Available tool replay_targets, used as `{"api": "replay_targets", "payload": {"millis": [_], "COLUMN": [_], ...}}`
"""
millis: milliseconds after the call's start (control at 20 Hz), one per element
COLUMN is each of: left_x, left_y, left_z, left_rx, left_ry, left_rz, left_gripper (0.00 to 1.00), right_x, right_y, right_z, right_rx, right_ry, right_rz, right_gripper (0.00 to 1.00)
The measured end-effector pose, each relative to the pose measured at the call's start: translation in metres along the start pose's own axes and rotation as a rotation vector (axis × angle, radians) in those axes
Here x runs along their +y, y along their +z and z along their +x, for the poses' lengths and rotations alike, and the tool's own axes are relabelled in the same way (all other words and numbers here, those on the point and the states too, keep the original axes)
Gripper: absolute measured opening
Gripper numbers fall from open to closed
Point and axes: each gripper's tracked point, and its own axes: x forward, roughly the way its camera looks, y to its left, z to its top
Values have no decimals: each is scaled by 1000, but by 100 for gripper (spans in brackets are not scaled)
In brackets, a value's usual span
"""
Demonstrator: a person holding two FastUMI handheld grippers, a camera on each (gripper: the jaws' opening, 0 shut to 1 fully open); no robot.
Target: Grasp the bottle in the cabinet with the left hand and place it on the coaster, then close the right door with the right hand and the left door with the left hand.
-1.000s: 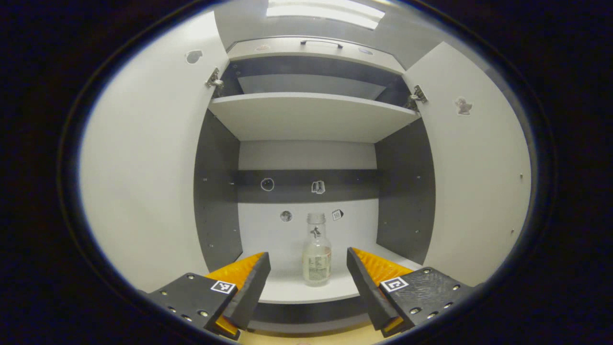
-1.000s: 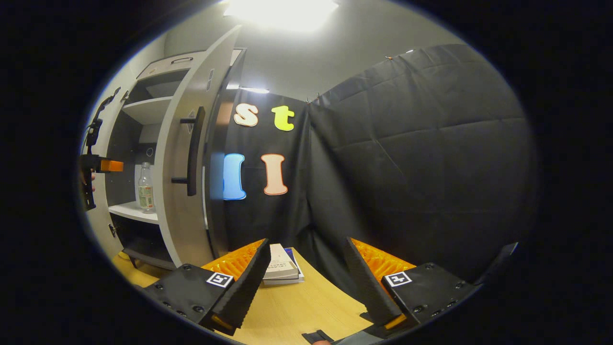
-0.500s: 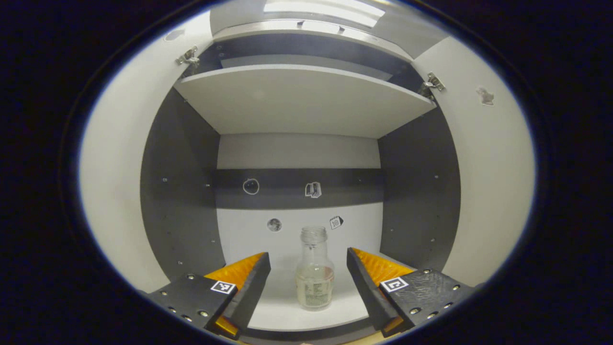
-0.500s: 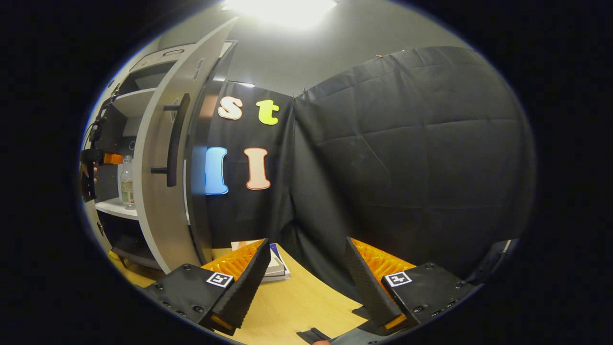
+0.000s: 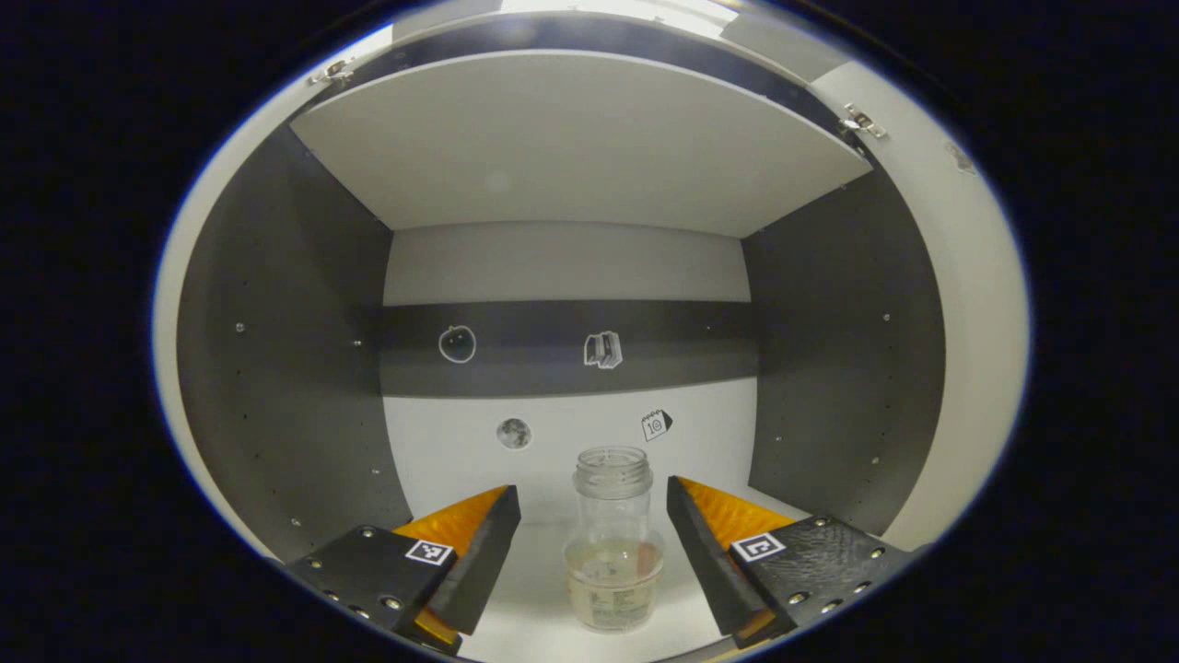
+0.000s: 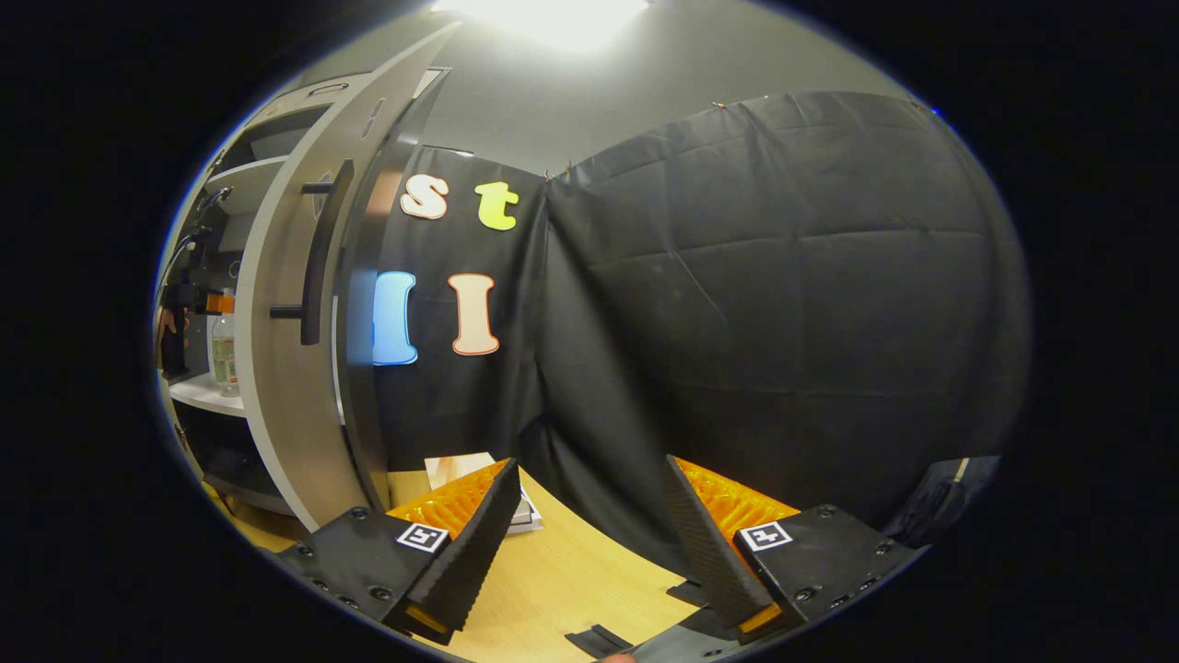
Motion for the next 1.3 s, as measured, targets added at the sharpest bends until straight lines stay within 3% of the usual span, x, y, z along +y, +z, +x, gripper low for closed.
{"api": "replay_targets", "payload": {"millis": [50, 150, 200, 300, 400, 600, 750, 1000, 1300], "left_x": [1, 5, 5, 1, -2, -5, -5, -9, -19], "left_y": [1, -3, -7, -4, 2, 17, 24, 25, 13], "left_z": [4, 10, 9, 4, -9, -43, -69, -114, -161], "left_rx": [-7, 1, 11, 14, 9, -22, -32, -34, -33], "left_ry": [2, 19, 23, 8, -7, -10, -2, 18, 23], "left_rz": [5, 17, 21, 10, -6, 5, 10, 1, -1], "left_gripper": [90, 60, 46, 41, 41, 42, 42, 39, 39], "right_x": [0, 1, 1, 2, 4, 7, 9, 12, 15], "right_y": [-1, -1, 0, -1, -1, -1, -2, -2, -1], "right_z": [1, 1, 1, 1, 2, -5, -6, -9, -13], "right_rx": [3, 5, 3, -3, -6, -15, -13, -11, -14], "right_ry": [2, 9, 14, 27, 48, 95, 127, 165, 211], "right_rz": [-2, -7, -10, -20, -26, -23, -21, -3, -3], "right_gripper": [99, 95, 99, 99, 95, 99, 96, 99, 95]}}
